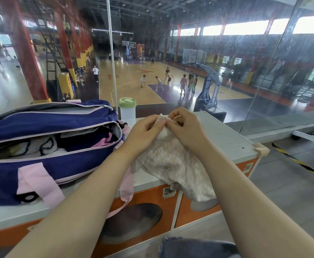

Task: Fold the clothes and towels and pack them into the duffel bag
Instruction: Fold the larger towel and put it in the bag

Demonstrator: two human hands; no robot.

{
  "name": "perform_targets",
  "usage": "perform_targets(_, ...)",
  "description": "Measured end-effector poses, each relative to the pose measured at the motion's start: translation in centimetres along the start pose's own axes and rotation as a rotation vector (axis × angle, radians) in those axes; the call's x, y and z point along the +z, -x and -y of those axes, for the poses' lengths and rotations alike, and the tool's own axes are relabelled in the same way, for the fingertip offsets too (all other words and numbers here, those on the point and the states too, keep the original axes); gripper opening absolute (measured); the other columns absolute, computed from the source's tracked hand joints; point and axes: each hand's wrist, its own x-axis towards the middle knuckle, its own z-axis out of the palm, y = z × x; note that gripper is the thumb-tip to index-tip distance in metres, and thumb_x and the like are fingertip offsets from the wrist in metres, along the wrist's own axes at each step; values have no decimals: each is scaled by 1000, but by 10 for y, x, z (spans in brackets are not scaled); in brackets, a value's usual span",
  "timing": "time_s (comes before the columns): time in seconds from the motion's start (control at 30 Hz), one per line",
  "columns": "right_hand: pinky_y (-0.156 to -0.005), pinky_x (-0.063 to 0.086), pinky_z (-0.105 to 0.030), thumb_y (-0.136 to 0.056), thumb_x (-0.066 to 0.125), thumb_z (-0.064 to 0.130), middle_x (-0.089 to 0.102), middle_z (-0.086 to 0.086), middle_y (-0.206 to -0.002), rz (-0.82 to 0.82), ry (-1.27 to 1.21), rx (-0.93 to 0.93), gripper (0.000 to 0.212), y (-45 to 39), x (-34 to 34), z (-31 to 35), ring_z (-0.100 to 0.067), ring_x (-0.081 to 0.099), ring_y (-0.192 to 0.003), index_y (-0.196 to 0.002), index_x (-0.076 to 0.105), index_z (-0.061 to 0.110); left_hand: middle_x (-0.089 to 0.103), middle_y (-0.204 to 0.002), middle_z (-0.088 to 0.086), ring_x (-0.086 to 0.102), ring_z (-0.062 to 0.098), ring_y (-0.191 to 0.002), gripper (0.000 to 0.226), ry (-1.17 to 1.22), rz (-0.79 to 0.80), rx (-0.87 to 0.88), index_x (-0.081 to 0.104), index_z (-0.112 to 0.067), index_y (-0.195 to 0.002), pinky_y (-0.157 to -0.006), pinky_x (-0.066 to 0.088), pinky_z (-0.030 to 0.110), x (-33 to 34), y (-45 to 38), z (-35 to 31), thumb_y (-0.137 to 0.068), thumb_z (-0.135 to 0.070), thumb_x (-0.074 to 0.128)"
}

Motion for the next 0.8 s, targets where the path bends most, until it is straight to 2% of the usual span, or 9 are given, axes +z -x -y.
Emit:
perform_targets(0.13,-52,33,-21,-86,67,36,49,15,-46,41,18,30,17,0,-2,0,-3,40,-45,-79,58,23,64,-80,-12,54,-1,-74,23,-169,21,41,69,-16,-100,-72,42,22,-11,-4,-3,-101,-26,49)
perform_targets(0.23,-51,35,-21,-88,67,30,53,12,-52,190,33,100,17,3,-11,4,-3,43,-47,-77,58,20,56,-74,-13,49,-8,-67,24,-233,-62,37,61,-22,-85,-65,37,10,-27,-10,-10,-103,-26,45)
perform_targets(0.3,-56,40,-24,-89,65,30,57,7,-65,313,133,138,19,6,-18,4,-9,51,-58,-77,62,15,52,-73,-11,46,-6,-66,27,-261,-131,50,55,-21,-81,-63,35,10,-39,-14,-14,-104,-27,43)
perform_targets(0.43,-64,45,-29,-91,61,36,63,-1,-78,466,210,227,31,18,-32,-2,-14,58,-70,-86,67,6,56,-80,-16,49,-6,-75,24,-271,-250,21,60,-25,-95,-66,35,11,-62,-18,-23,-104,-35,40)
perform_targets(0.57,-59,36,-27,-93,55,44,46,0,-63,579,440,248,43,27,-59,-17,-11,44,-59,-63,52,13,59,-96,-10,54,10,-92,32,-207,-408,-41,62,-21,-108,-78,41,26,-88,-19,-29,-103,-40,36)
perform_targets(0.67,-55,30,-24,-93,56,45,38,8,-57,532,561,265,45,24,-82,-23,-8,37,-54,-57,44,20,58,-94,-13,53,6,-90,28,-262,-383,-38,61,-24,-107,-75,39,24,-94,-17,-34,-104,-37,35)
perform_targets(0.7,-55,31,-22,-93,56,45,45,10,-62,510,615,250,37,22,-89,-22,-7,42,-58,-63,50,24,57,-93,-14,52,4,-88,27,-279,-370,-41,60,-24,-106,-73,37,21,-91,-16,-33,-104,-36,35)
perform_targets(0.77,-57,37,-20,-92,57,42,58,8,-84,436,635,244,17,14,-101,-18,-9,53,-72,-94,54,26,56,-91,-12,51,5,-86,27,-276,-390,-59,57,-24,-104,-69,35,19,-82,-14,-34,-105,-36,33)
perform_targets(0.8,-58,39,-20,-91,59,39,60,5,-93,401,595,264,23,9,-109,-15,-11,55,-76,-107,47,27,55,-90,-10,50,6,-85,27,-271,-410,-71,56,-23,-103,-67,34,19,-79,-13,-36,-105,-36,32)
